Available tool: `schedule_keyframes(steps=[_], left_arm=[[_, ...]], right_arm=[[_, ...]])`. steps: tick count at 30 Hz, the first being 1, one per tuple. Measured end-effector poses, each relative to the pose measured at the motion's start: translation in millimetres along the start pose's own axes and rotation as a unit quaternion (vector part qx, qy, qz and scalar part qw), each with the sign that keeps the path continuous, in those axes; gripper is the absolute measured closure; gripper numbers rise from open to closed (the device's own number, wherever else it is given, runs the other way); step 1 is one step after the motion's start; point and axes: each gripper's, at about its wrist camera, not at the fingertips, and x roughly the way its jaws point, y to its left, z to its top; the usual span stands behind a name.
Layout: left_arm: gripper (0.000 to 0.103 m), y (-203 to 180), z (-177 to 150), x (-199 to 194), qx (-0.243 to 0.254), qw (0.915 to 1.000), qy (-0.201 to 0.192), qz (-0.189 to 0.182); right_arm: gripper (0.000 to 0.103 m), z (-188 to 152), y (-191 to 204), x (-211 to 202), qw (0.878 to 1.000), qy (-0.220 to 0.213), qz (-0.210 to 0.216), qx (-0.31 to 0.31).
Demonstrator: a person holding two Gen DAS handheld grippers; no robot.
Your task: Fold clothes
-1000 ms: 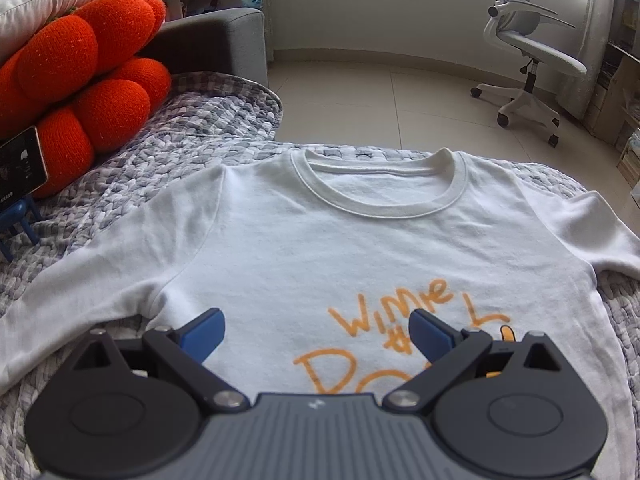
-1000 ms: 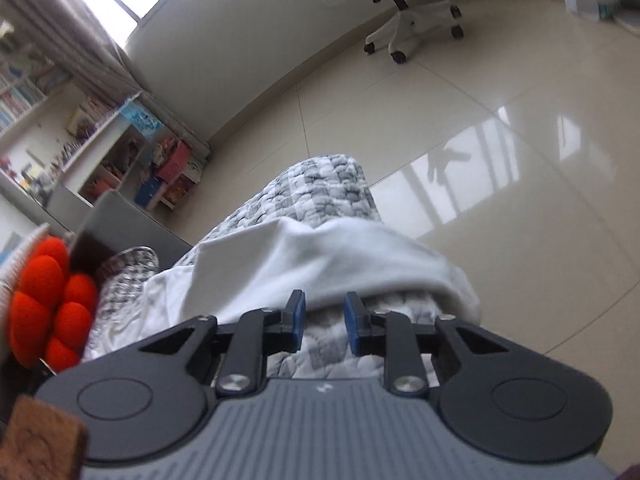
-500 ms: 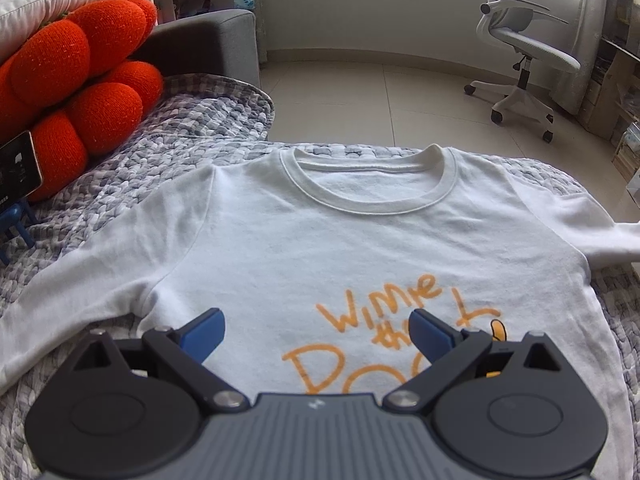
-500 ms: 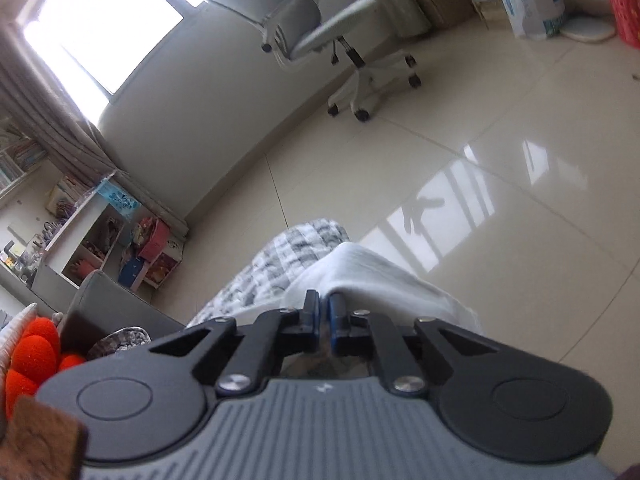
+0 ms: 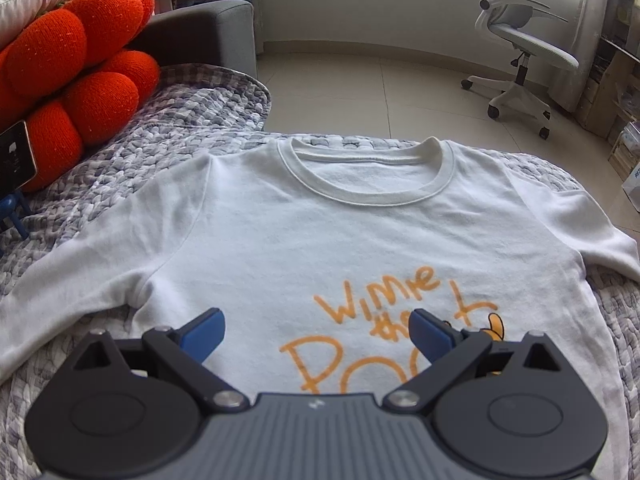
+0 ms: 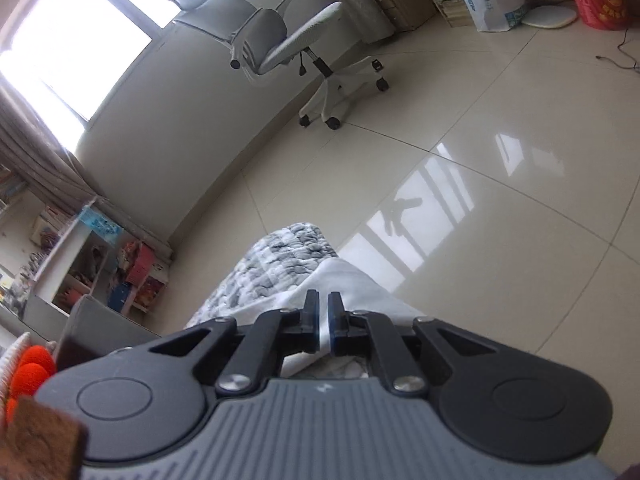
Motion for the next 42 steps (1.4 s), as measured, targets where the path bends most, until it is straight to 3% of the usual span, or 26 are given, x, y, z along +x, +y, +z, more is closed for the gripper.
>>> schedule_keyframes(steps=[2, 3, 5, 7, 8, 9, 14, 15, 16, 17, 20, 24, 27, 29, 34, 38, 41, 42], left_arm=[[0.004, -2, 0, 0, 0.002, 1.0, 0.0, -0.004], [0.004, -3, 0, -1, 0.003, 1.0, 0.0, -0.005], [0.004, -4, 0, -2, 0.006, 1.0, -0.002, -0.007], [0.004, -3, 0, -1, 0.003, 1.0, 0.0, -0.006], [0.004, -2, 0, -1, 0.001, 1.0, 0.001, -0.006], [0.004, -1, 0, -1, -0.001, 1.0, 0.002, -0.006], [0.004, -2, 0, -1, -0.002, 0.9999, 0.003, -0.01], [0.004, -2, 0, -1, -0.001, 1.0, 0.003, -0.009], [0.004, -2, 0, 0, -0.001, 1.0, 0.004, -0.008], [0.004, -1, 0, 1, -0.003, 0.9999, 0.006, -0.008], [0.004, 2, 0, 3, -0.006, 0.9999, 0.011, -0.001], [0.004, 15, 0, 8, -0.024, 0.9995, 0.019, 0.011], [0.004, 28, 2, 8, -0.041, 0.9989, 0.018, 0.015], [0.004, 39, 3, 4, -0.051, 0.9983, 0.005, 0.026], [0.004, 74, 6, 1, -0.085, 0.995, -0.011, 0.051], [0.004, 99, 3, 13, -0.127, 0.9911, 0.013, 0.039], [0.004, 102, 3, 15, -0.127, 0.991, 0.017, 0.038], [0.004, 103, 3, 15, -0.127, 0.9911, 0.017, 0.039]], right_arm=[[0.094, 0, -4, 5, 1.0, 0.01, 0.004, -0.006], [0.087, 0, -5, 8, 1.0, 0.021, 0.01, -0.003], [0.086, 0, -7, 19, 0.997, 0.062, 0.038, 0.019], [0.082, 1, -9, 26, 0.996, 0.071, 0.04, 0.045], [0.065, 1, -10, 28, 0.995, 0.073, 0.038, 0.059], [0.056, 1, -12, 31, 0.994, 0.075, 0.037, 0.072], [0.054, 6, -19, 41, 0.988, 0.057, 0.049, 0.138], [0.063, 8, -17, 42, 0.989, 0.052, 0.043, 0.133], [0.073, 8, -13, 41, 0.992, 0.044, 0.028, 0.111], [0.089, 9, -8, 39, 0.996, 0.035, 0.011, 0.084], [0.096, 7, 1, 29, 0.999, -0.005, -0.011, 0.043], [0.096, 1, 15, 26, 0.999, -0.03, -0.036, -0.027], [0.096, -5, 19, 41, 0.994, -0.005, -0.071, -0.079], [0.096, -6, 16, 43, 0.994, 0.016, -0.077, -0.074], [0.086, -25, 57, 11, 0.979, -0.018, -0.061, -0.193], [0.084, -45, 95, -4, 0.955, -0.014, 0.002, -0.298], [0.078, -49, 116, -16, 0.942, -0.056, 0.001, -0.331], [0.075, -50, 120, -14, 0.94, -0.051, 0.015, -0.338]])
